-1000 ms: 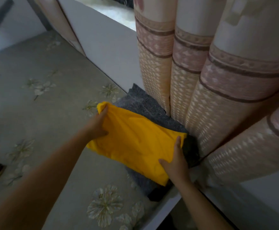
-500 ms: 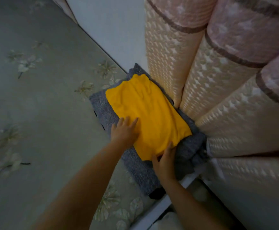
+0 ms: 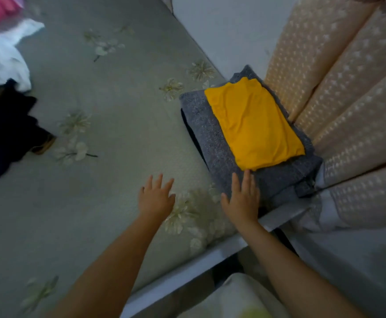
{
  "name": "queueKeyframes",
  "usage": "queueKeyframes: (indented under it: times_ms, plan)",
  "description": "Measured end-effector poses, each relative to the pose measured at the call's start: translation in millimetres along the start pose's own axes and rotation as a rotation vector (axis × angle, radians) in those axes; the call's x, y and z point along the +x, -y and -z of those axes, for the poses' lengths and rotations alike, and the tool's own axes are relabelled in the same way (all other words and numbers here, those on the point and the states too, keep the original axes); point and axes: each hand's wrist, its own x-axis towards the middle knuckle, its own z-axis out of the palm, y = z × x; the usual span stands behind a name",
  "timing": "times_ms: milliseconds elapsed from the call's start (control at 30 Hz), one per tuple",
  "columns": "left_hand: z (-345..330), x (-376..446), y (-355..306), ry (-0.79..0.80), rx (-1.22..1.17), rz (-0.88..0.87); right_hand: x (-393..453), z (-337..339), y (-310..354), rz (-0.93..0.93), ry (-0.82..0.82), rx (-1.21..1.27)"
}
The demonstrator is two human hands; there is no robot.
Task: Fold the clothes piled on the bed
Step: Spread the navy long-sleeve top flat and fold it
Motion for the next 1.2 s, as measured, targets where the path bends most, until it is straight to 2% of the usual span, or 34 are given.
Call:
queueKeyframes:
  times_ms: [100,300,467,567,633,733,933,1033,1200]
  plan:
    - [-11,-57,75,-0.071,-0.051,0.098,-39,-18,52,0.128,0.066,-0.147]
    - [-44,-191,231,-0.149,-0.121,0.304,-143,-74,184,0.359,0.147,-0.192]
    - [-69,-279,358,-0.167,-0.163,0.547,-211,-126,303,0.785,0.116,-0.263]
    - [-81,-312,410,-0.286,-0.249,0.640,-235,-148,362,0.916,0.130,-0.289]
    - [-88,-323,435,-0.290,-0.266,0.685,-241,-160,396,0.969,0.154,-0.316]
    - [-96,-318,474,-0.224,-0.241,0.742,-235,-180,441,0.972,0.228,-0.307]
    - [-89,-257,569,-0.249,-0.293,0.779,-171,-239,524,0.884,0.238,-0.199]
    - [-93,-214,623,-0.284,-0.332,0.762,-130,-268,565,0.870,0.223,-0.236]
    - [-146,-147,690,-0.343,-0.440,0.760,-78,-337,613,0.868,0.261,-0.208]
